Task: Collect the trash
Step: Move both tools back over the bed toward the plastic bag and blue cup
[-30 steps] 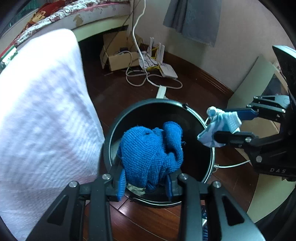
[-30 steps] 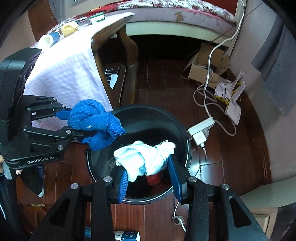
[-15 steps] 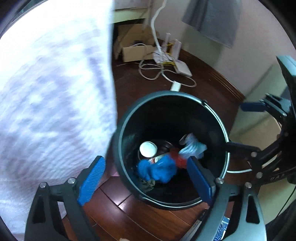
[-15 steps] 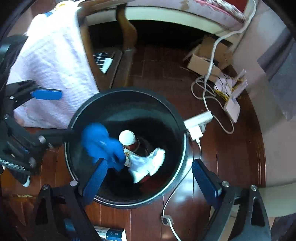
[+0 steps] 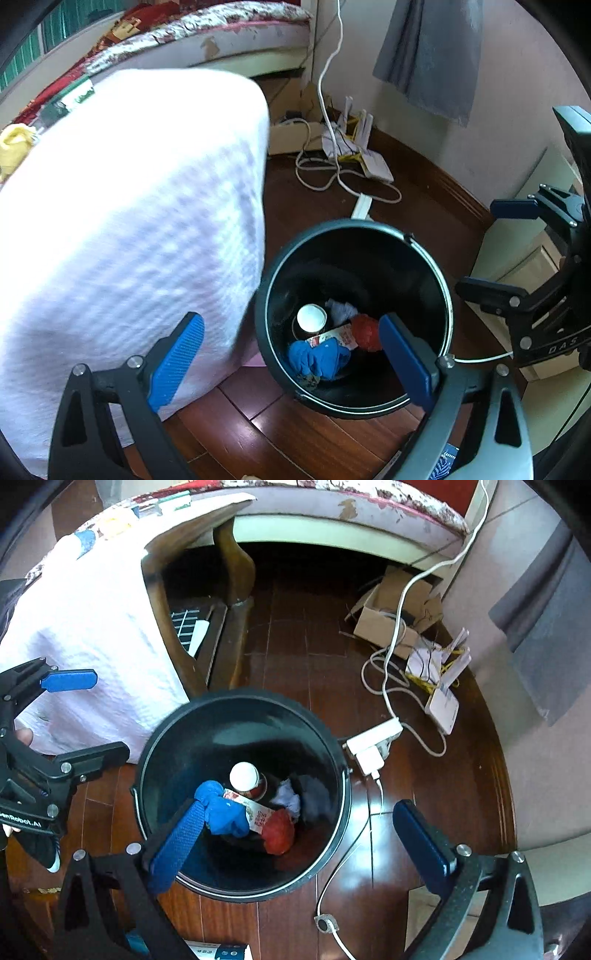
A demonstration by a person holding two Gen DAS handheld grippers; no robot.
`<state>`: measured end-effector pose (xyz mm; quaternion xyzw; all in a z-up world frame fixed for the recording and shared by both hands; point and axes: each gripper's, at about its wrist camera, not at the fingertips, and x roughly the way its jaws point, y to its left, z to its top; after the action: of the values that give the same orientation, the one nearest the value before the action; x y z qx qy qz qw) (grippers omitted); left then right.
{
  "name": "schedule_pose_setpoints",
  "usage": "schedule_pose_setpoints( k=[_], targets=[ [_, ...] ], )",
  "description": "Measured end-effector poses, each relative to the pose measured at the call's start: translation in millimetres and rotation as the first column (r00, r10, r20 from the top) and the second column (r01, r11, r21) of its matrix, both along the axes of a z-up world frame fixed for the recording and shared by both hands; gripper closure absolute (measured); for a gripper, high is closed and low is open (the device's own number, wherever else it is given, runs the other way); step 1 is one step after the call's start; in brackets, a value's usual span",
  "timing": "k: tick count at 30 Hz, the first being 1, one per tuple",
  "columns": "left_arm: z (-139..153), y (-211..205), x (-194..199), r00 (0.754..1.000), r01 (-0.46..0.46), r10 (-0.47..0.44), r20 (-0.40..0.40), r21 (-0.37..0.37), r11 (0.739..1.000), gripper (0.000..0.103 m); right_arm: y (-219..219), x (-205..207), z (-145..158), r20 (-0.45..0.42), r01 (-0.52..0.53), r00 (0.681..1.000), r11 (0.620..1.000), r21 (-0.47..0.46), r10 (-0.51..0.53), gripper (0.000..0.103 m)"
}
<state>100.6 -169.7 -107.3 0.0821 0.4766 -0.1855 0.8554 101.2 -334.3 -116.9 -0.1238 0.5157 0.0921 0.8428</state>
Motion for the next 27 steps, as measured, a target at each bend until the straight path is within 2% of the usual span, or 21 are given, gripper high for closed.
schedule_pose_setpoints(
  k=[10,18,27],
  targets=[
    [46.5,28.1,-15.4,0.995,-0.050,0.053,0.087,-0.036,0.998,0.006,22.5,-8.5,48.6,0.086,-0.020,0.996,1.000,-0.007,0.021,0.000],
    [65.2,49.9,-19.3,0.988,-0.089,0.095,0.125,-0.051,0.995,0.006,49.4,-9.7,77.9,0.135,-0.059,0.989,0.998,-0.018,0.061,0.000],
    [83.3,94.0,-21.7,0.966,-0.183,0.194,0.170,-0.076,0.980,0.006,88.2,0.1,105.5,0.192,-0.118,0.974,0.993,-0.002,0.116,0.000]
  ],
)
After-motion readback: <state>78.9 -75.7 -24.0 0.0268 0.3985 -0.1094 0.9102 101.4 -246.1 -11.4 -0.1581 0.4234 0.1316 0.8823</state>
